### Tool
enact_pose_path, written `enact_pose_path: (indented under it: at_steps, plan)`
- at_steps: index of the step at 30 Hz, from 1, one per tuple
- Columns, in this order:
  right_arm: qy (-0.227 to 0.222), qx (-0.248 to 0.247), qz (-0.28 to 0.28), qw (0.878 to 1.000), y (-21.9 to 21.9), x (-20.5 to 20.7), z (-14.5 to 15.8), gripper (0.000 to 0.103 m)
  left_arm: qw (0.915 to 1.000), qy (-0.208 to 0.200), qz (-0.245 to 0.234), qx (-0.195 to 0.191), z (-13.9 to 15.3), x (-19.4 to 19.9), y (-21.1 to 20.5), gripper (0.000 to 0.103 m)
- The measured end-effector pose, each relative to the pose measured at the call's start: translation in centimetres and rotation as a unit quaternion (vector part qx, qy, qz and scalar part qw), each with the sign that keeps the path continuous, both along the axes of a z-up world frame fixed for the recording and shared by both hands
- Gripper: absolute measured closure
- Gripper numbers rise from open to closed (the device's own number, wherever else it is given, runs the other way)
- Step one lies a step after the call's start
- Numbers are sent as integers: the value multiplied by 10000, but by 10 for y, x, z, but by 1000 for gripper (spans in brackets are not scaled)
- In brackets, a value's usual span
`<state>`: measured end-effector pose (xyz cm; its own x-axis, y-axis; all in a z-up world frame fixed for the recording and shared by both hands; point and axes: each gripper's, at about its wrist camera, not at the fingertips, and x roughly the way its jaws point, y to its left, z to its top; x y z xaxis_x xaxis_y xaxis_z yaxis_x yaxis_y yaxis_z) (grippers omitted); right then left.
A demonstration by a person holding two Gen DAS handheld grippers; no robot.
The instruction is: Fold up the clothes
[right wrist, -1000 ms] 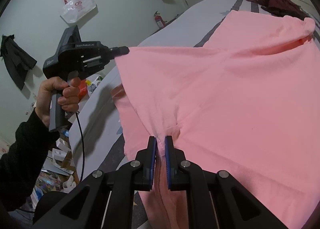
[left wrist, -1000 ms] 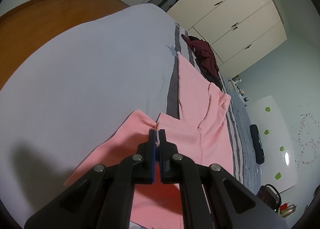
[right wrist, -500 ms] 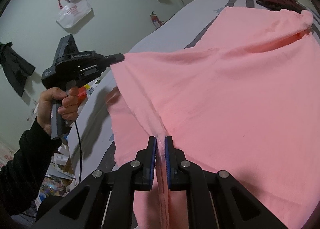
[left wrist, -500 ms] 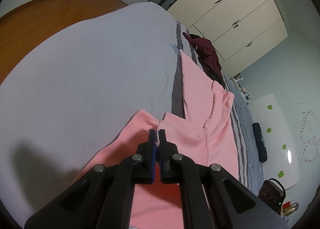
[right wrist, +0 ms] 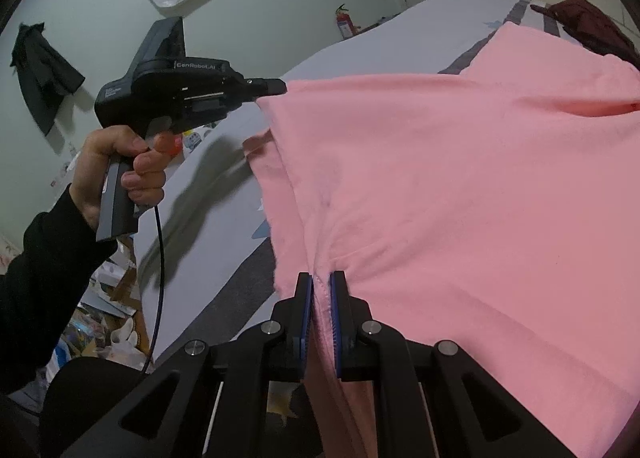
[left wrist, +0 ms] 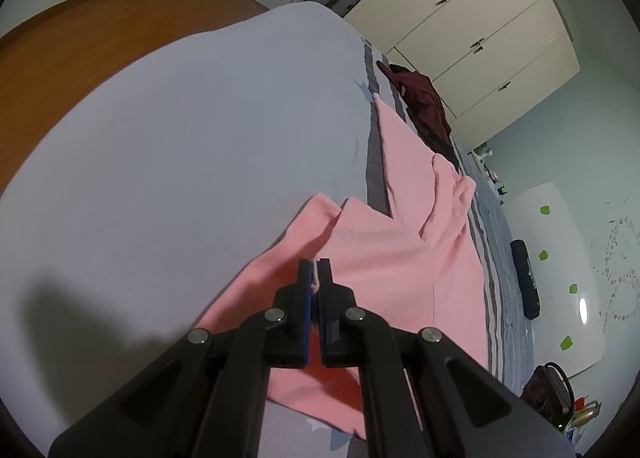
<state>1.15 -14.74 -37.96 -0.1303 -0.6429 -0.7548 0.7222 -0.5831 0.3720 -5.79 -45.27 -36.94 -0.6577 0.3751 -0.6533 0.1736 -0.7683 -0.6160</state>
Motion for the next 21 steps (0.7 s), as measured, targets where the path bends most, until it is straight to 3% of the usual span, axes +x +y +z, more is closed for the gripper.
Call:
enact_pose_path:
  at_steps: [15, 21]
  plan:
    - [-24, -42, 1, 10000, -1, 7, 1, 94, 9994, -121, 93, -314, -4, 8, -20, 102]
    - [-78, 40, -99, 9999, 5, -2, -9, 94, 9970, -276, -59, -724, -16, 5, -12, 102]
